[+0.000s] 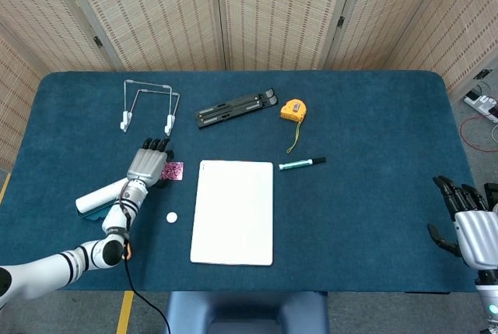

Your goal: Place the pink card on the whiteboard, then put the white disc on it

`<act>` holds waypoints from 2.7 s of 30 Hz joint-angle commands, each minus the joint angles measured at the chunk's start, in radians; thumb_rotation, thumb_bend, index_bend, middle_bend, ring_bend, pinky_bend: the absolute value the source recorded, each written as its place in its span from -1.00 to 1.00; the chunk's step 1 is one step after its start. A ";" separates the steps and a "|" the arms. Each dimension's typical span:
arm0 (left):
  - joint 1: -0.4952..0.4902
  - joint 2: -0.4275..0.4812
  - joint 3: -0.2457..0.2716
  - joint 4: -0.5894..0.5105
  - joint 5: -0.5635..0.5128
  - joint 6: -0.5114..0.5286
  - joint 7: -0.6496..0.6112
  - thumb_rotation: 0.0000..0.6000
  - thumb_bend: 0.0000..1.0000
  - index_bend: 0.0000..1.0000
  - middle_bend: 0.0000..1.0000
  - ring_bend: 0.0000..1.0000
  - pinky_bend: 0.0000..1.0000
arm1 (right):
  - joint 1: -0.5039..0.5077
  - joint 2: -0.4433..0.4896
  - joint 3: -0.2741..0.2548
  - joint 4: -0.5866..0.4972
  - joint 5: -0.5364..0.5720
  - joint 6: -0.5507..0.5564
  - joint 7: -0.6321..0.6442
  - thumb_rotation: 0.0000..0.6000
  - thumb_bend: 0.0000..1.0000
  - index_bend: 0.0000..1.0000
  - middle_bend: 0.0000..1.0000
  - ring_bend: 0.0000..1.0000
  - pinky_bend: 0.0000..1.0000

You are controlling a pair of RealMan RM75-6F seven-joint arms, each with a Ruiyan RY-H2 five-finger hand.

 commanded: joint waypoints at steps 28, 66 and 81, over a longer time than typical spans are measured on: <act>-0.043 -0.054 0.050 0.065 -0.085 0.007 -0.003 1.00 -0.29 -0.43 -0.85 -0.94 -1.00 | 0.000 -0.004 0.000 0.015 0.016 -0.003 0.012 1.00 -0.26 -0.94 -0.75 -0.64 -0.76; -0.012 -0.032 0.057 -0.026 0.181 0.114 -0.120 1.00 -0.29 -0.22 -0.78 -0.85 -1.00 | -0.002 -0.002 0.001 0.010 0.019 -0.002 0.006 1.00 -0.26 -0.94 -0.75 -0.64 -0.76; -0.051 -0.019 0.096 -0.263 0.353 0.148 -0.020 1.00 -0.29 -0.25 -0.78 -0.86 -1.00 | -0.013 0.001 0.001 0.009 0.023 0.014 0.015 1.00 -0.26 -0.94 -0.75 -0.64 -0.76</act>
